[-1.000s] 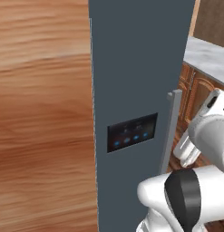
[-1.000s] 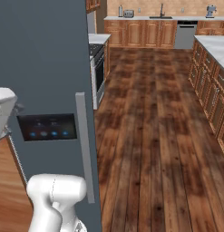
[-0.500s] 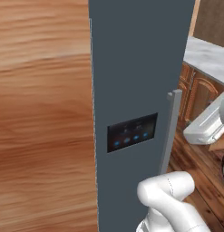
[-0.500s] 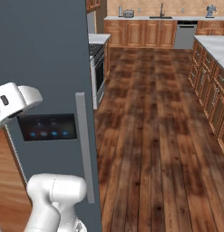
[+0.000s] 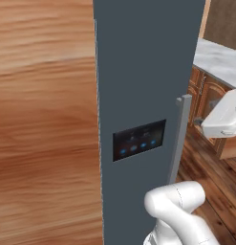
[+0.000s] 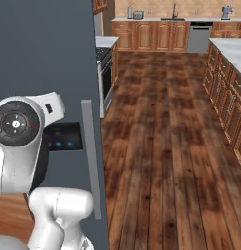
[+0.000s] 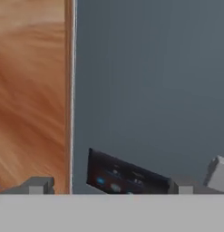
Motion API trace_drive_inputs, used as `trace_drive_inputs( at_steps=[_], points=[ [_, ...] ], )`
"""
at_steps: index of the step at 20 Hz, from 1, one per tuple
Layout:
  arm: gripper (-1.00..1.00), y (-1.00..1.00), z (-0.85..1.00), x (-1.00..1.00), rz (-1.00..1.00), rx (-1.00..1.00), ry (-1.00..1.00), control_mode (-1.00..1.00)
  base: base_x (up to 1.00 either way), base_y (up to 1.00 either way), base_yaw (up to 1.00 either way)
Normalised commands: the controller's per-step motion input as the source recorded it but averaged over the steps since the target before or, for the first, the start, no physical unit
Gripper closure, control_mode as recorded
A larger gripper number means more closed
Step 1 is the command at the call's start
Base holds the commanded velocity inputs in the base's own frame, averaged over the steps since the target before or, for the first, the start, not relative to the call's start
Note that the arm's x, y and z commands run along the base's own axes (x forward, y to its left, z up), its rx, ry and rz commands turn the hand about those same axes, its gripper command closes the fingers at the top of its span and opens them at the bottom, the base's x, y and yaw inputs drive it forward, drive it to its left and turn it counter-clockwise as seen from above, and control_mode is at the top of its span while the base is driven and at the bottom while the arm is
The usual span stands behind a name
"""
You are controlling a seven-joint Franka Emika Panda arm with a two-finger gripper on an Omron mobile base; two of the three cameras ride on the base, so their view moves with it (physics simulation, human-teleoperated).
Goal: The ice cube tray has been filled with water. Take the tray and place it in the freezer to make ice. Close the freezer door after placing the tray.
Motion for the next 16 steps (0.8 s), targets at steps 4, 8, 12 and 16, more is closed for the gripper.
trace_drive_inputs(
  at_steps=[4,8,12,16],
  points=[
    [-1.00,0.09,-0.15,0.50,0.08,0.21,0.00,-1.00,0.00,0.00,0.00],
    [-1.00,0.12,-0.15,0.49,0.06,0.19,0.00,-1.00,0.00,0.00,0.00],
    [-1.00,0.12,-0.15,0.47,0.06,0.18,0.00,-1.00,0.00,0.00,0.00],
    [-1.00,0.14,-0.12,0.46,0.06,0.16,0.00,-1.00,0.00,0.00,0.00]
  ],
)
